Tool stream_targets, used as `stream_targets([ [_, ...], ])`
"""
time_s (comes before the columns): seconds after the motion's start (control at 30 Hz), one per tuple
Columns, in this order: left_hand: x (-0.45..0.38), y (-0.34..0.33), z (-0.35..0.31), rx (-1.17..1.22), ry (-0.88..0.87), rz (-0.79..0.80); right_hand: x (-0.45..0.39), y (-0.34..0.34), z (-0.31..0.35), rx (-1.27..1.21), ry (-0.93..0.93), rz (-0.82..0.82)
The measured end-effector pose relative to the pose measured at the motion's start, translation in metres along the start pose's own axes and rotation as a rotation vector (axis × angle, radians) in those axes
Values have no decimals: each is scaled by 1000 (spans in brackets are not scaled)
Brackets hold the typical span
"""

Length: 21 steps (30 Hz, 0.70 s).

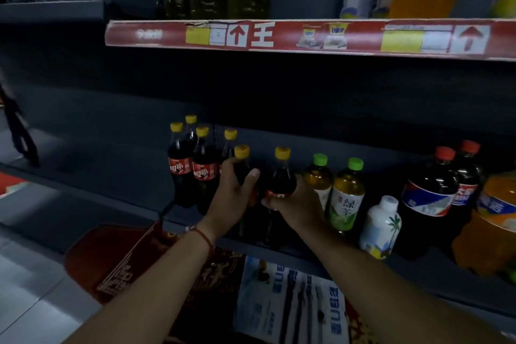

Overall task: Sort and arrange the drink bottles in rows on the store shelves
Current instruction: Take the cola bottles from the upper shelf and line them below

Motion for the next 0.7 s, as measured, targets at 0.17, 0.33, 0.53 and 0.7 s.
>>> stream_targets([
  [0.17,-15,6,7,-294,-153,-197,-22,-15,-8,59,16,-44],
  [0.33,-19,13,34,-333,-62,-75,-26,-21,-16,129,57,-109],
  [0.53,-25,11,43,-312,-77,-97,-24,-23,-20,104,70,-146],
  [0.7,-17,14,41,-429,-65,-159,-19,-16,-15,80,32,-29],
])
Point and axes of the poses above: each hand's wrist, its own x-axis away from the middle knuckle, its own y-axis out of the back of the hand, z = x × y, the point moved 5 cm from there along -x, towards the middle knuckle, and after that the axes turned 15 degrees about y, right-handed, at the moved point
